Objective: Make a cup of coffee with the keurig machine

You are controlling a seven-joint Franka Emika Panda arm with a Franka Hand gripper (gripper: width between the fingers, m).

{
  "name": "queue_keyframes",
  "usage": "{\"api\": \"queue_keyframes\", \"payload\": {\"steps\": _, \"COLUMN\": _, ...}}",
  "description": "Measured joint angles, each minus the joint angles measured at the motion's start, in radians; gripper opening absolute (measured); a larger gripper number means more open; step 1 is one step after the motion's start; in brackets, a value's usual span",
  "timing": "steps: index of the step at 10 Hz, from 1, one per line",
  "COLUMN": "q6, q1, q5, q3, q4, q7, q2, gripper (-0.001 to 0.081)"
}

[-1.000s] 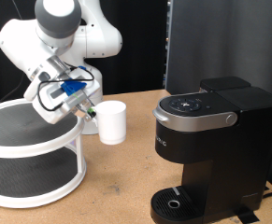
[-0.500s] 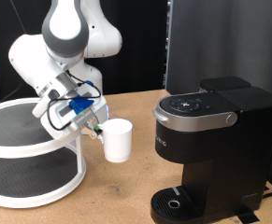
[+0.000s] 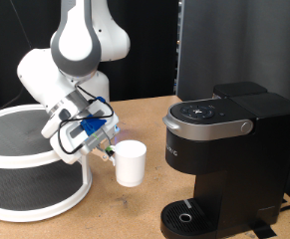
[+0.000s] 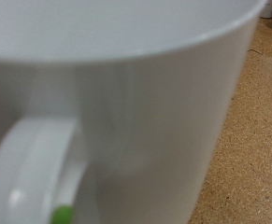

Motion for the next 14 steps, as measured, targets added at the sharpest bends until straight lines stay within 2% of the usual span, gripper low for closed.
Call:
{"api": "queue_keyframes", "payload": {"steps": 8, "q6": 0.047, "q1": 0.008, "q5": 0.081, "q3": 0.082, "q4": 0.092, "q7": -0.002, "q2": 0.110, "gripper": 0.0070}}
{"api": "queue_keyframes", "payload": {"steps": 14, "q6": 0.077, "q1": 0.028, "q5": 0.188, "q3": 0.154, "q4": 0.128, "q7": -0.019, "q2": 0.164, "gripper": 0.0070}}
